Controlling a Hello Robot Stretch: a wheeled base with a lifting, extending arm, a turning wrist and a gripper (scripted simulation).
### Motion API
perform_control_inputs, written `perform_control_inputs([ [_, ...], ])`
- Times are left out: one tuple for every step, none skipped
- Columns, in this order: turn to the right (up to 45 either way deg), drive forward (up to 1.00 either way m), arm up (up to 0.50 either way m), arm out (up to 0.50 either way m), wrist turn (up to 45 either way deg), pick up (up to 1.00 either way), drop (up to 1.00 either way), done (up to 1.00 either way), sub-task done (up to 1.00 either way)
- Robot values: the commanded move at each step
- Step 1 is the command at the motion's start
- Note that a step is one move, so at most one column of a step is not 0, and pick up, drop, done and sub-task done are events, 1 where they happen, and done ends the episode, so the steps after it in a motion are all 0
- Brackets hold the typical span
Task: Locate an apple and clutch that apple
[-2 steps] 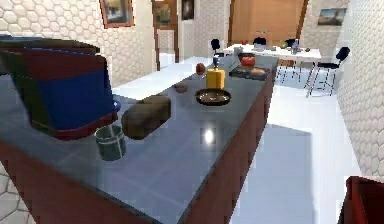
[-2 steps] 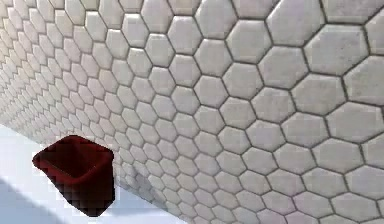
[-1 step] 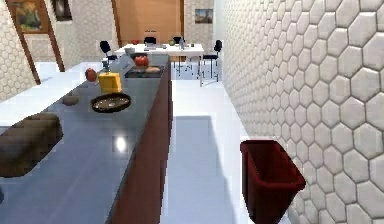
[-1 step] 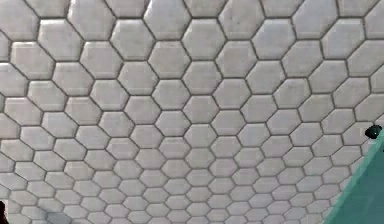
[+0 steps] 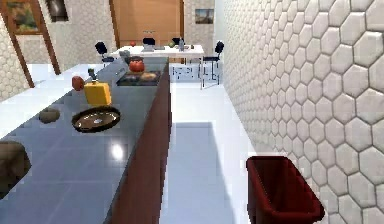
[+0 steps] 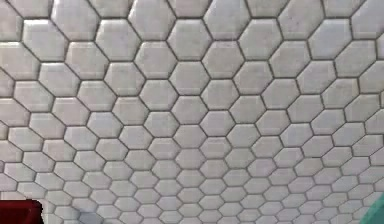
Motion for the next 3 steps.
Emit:
perform_control_inputs([
  [0.0, 1.00, 0.00, 0.00, 0.0, 0.00, 0.00, 0.00, 0.00],
  [0.0, 1.00, 0.00, 0.00, 0.0, 0.00, 0.00, 0.00, 0.00],
  [0.0, 0.65, 0.00, 0.00, 0.0, 0.00, 0.00, 0.00, 0.00],
])
